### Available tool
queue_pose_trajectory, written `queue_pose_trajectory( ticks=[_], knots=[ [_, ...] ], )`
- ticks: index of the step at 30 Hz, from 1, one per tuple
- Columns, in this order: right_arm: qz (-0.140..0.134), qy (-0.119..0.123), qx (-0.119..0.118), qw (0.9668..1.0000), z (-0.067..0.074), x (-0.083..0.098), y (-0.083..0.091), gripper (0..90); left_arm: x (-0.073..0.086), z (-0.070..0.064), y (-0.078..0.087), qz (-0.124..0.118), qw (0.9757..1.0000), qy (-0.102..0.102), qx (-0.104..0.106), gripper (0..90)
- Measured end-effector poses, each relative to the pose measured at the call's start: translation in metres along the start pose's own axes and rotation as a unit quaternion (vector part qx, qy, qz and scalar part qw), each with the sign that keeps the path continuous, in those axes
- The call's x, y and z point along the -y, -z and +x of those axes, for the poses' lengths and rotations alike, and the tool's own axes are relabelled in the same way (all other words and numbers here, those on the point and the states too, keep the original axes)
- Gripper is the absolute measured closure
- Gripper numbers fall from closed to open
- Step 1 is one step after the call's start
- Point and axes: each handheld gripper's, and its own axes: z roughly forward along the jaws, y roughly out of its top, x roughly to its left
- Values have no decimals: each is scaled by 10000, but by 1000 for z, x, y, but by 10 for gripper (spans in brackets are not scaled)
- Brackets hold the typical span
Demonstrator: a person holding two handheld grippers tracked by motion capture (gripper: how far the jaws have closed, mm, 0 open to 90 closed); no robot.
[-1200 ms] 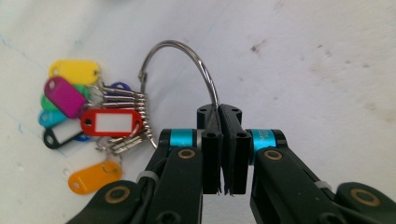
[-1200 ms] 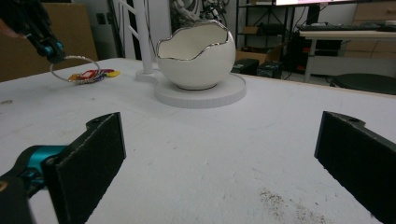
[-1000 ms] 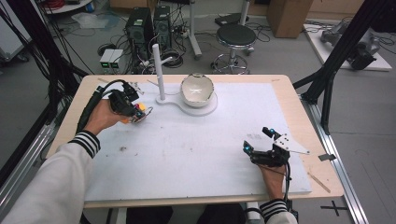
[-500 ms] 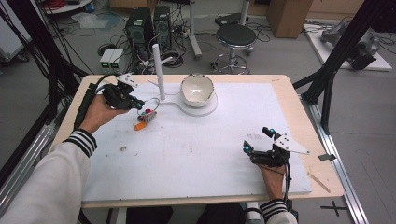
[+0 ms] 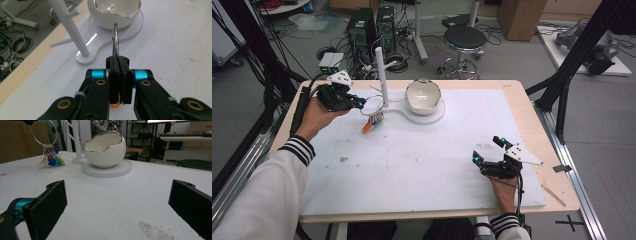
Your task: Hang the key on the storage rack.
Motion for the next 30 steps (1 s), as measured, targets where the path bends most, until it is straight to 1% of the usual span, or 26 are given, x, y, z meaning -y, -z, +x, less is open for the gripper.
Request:
queue_pose_trajectory(
  ticks=[1,2,4,5,6,7,8,9,10,13,14,15,17,18,19,20,22,26,27,28,30],
  knots=[
    [1,-3,0,10000,0,0,0,14,-1,1,1,-65,10000,13,-2,876],
    [2,-1,2,10000,0,0,0,14,-2,1,1,-155,9999,69,12,876],
    [13,16,-2,10000,0,0,0,14,-4,3,2,-277,9996,79,23,876],
    [14,19,1,10000,0,0,0,14,-5,3,2,-331,9994,109,20,876],
    [14,19,1,10000,0,0,0,14,-6,4,2,-359,9993,81,35,876],
    [13,15,-2,10000,0,0,0,14,-7,4,2,-420,9990,114,43,876],
    [10,16,1,10000,0,0,0,14,-7,6,2,-429,9990,84,71,876],
    [10,16,1,10000,0,0,0,14,-8,6,2,-492,9987,109,56,876],
    [13,13,5,10000,0,0,0,14,-8,7,1,-551,9983,102,128,876],
    [23,12,1,10000,0,0,0,14,-8,9,1,-655,9976,166,127,876],
    [23,12,1,10000,0,0,0,14,-8,11,1,-670,9976,171,94,876],
    [28,13,4,10000,0,0,0,14,-8,12,1,-726,9971,222,69,876],
    [23,22,-1,10000,0,0,0,14,-6,15,1,-767,9967,280,24,876],
    [23,22,-1,10000,0,0,0,14,-6,15,1,-767,9967,280,24,876],
    [26,8,7,10000,0,0,0,14,-5,16,0,-799,9963,321,33,876],
    [26,8,7,10000,0,0,0,14,-5,17,0,-773,9965,329,2,876],
    [28,13,5,10000,0,0,0,14,-4,18,-1,-799,9961,370,-14,875],
    [14,81,-6,10000,0,0,0,14,-3,20,-5,-825,9956,437,-50,875],
    [14,81,-6,10000,0,0,0,14,-3,21,-7,-836,9954,463,-59,875],
    [8,83,-2,10000,0,0,0,14,-2,21,-8,-840,9955,445,-60,875],
    [39,36,-16,10000,1,0,0,14,-1,22,-10,-876,9947,522,-116,875]
  ],
)
